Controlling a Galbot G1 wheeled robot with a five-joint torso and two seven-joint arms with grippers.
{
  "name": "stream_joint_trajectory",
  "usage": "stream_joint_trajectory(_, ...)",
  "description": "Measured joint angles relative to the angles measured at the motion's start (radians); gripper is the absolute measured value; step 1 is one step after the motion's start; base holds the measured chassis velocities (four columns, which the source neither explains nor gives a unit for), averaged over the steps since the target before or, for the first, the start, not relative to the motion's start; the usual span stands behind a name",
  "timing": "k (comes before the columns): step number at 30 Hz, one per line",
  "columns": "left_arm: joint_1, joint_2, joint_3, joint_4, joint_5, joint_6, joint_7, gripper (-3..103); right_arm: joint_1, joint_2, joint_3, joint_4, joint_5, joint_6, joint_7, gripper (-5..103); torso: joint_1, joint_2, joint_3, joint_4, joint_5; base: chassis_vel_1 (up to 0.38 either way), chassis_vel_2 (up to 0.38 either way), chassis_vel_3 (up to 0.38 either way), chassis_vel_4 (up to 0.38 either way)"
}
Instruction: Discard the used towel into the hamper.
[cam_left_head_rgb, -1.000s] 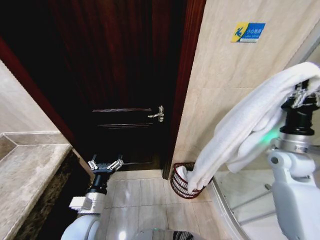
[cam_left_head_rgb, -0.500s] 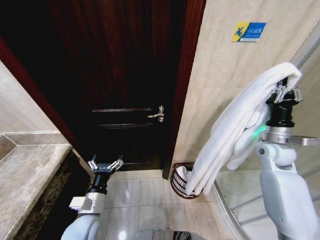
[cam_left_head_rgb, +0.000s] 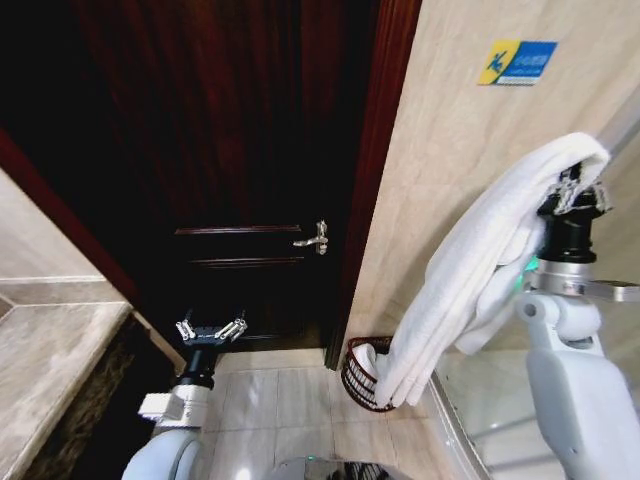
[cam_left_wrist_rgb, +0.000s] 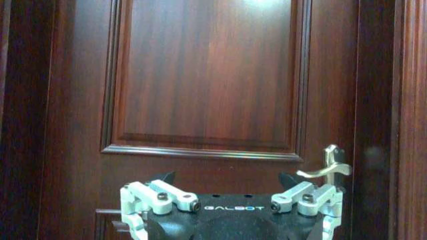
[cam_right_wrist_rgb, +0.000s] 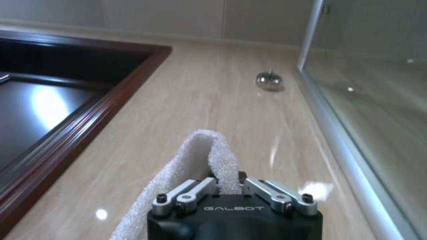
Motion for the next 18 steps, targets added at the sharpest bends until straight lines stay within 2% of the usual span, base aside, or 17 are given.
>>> stream_joint_trajectory(5, 0.000, 0.000, 0.000, 0.000, 0.000, 0.000, 0.000, 100, 0.028, -0.003, -0.004, -0.014, 0.001, 0.004, -0.005, 5, -0.002, 0.001, -0.001, -0.0001, -0.0003, 0.000, 0.000, 0.000, 0.000)
stream_joint_trajectory(9, 0.000, 0.000, 0.000, 0.000, 0.000, 0.000, 0.000, 100, 0.005, 0.015, -0.005, -0.027, 0.000, 0.015, -0.020, 5, -0.002, 0.001, -0.001, -0.0003, 0.0007, 0.032, -0.020, -0.039, 0.028)
stream_joint_trajectory(18, 0.000, 0.000, 0.000, 0.000, 0.000, 0.000, 0.000, 100, -0.061, 0.058, 0.001, -0.079, -0.013, 0.054, -0.055, 5, -0.001, 0.001, 0.000, -0.0001, 0.0003, 0.000, 0.000, 0.000, 0.000)
